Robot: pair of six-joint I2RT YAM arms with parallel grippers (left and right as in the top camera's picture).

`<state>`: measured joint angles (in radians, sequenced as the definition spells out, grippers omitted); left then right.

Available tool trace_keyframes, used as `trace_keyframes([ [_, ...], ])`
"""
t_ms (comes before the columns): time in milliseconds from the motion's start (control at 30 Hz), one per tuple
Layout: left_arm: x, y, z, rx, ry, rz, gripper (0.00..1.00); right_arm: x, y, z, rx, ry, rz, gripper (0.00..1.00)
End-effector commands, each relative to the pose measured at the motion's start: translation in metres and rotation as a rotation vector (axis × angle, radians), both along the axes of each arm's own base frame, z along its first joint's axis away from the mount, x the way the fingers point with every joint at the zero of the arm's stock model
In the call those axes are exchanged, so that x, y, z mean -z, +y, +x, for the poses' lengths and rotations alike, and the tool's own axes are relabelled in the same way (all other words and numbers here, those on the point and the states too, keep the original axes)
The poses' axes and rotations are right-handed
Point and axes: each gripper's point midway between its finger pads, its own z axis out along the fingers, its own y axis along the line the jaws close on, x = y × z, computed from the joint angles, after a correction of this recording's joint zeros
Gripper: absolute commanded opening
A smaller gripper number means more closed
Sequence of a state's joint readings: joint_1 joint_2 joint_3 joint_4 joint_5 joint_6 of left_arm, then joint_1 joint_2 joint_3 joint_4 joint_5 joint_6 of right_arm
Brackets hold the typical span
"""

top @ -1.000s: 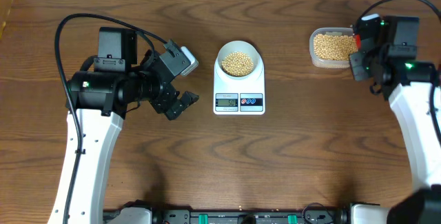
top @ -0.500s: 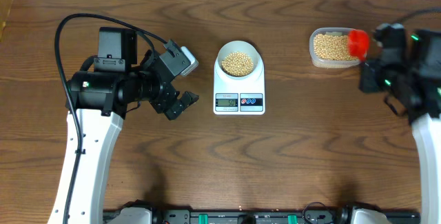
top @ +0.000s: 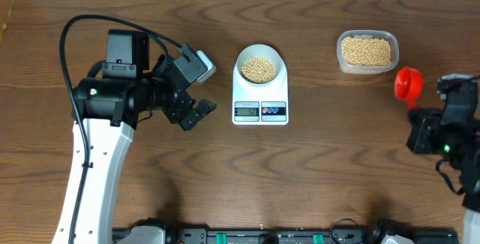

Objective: Scoop item into bowl and weigh 50g on scale
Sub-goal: 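Carry the red scoop down to the lower right table area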

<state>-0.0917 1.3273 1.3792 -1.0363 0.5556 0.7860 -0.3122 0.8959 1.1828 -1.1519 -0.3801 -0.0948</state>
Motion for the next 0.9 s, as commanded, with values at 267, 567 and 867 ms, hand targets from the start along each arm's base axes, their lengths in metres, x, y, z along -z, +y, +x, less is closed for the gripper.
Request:
trace_keyframes([
  [267, -0.008, -0.002, 0.001, 0.01, -0.019, -0.013, 0.98, 0.113, 0.04, -0.014, 0.081, 0.173, 0.414, 0.01],
  [567, -0.008, -0.001, 0.001, 0.009, -0.019, -0.013, 0.98, 0.169, 0.045, -0.041, 0.129, 0.331, 0.443, 0.01],
  [867, -0.008, -0.001, 0.001, 0.009, -0.019, -0.013, 0.98, 0.223, 0.023, -0.062, 0.362, 0.46, 0.392, 0.01],
])
